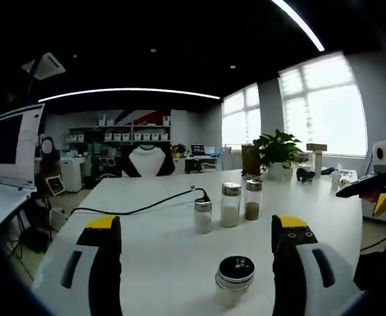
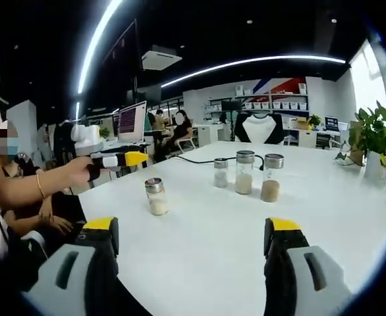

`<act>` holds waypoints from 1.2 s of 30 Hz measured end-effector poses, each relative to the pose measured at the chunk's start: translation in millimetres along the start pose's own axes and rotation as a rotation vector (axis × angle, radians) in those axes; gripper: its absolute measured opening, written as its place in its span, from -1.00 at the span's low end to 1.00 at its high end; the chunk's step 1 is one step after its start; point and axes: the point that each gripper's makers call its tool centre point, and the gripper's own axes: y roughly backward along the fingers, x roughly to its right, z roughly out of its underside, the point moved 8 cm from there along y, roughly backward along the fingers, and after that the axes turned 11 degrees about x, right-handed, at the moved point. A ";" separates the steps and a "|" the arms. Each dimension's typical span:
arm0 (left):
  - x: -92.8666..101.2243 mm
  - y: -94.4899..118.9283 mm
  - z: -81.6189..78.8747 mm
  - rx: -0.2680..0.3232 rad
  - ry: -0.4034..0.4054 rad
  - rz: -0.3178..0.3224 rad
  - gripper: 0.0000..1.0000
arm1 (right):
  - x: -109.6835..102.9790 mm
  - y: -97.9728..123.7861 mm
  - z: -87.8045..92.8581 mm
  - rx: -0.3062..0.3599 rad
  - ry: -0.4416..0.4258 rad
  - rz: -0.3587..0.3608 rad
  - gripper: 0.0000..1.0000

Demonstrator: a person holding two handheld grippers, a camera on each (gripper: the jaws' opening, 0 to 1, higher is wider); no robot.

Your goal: Rotate the seasoning bottle until the label or dispensing opening points toward the visible target arrow and the bottle remains upright within the marked orientation range

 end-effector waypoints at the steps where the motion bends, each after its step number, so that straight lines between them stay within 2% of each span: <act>1: -0.2 0.0 -0.2 -0.002 -0.001 -0.002 1.00 | 0.1 0.1 0.1 0.000 0.000 0.000 0.85; 7: 0.7 -0.1 -2.0 -0.007 0.010 -0.007 1.00 | 0.7 3.1 1.2 0.001 0.000 0.004 0.84; 14: 2.3 -8.0 3.2 -0.055 -0.012 -0.023 0.93 | 5.8 6.1 -0.7 -0.003 0.018 0.009 0.83; 19: 7.0 -26.6 6.6 -0.066 -0.019 -0.007 0.91 | 10.4 8.3 -2.7 0.004 0.015 0.016 0.80; 21: 6.4 -30.7 7.1 -0.062 -0.017 -0.019 0.88 | 12.3 8.4 -3.0 0.005 0.012 0.022 0.80; 24: 7.5 -47.5 11.4 -0.054 0.014 -0.018 0.83 | 16.9 7.4 -3.4 0.004 0.015 0.032 0.80; 28: 8.9 -66.5 16.9 -0.083 -0.002 -0.001 0.83 | 23.5 5.0 -3.2 0.005 0.007 0.041 0.80; 36: 7.6 -109.3 24.9 -0.086 -0.002 0.030 0.72 | 36.5 -4.0 -0.9 -0.011 -0.005 0.051 0.77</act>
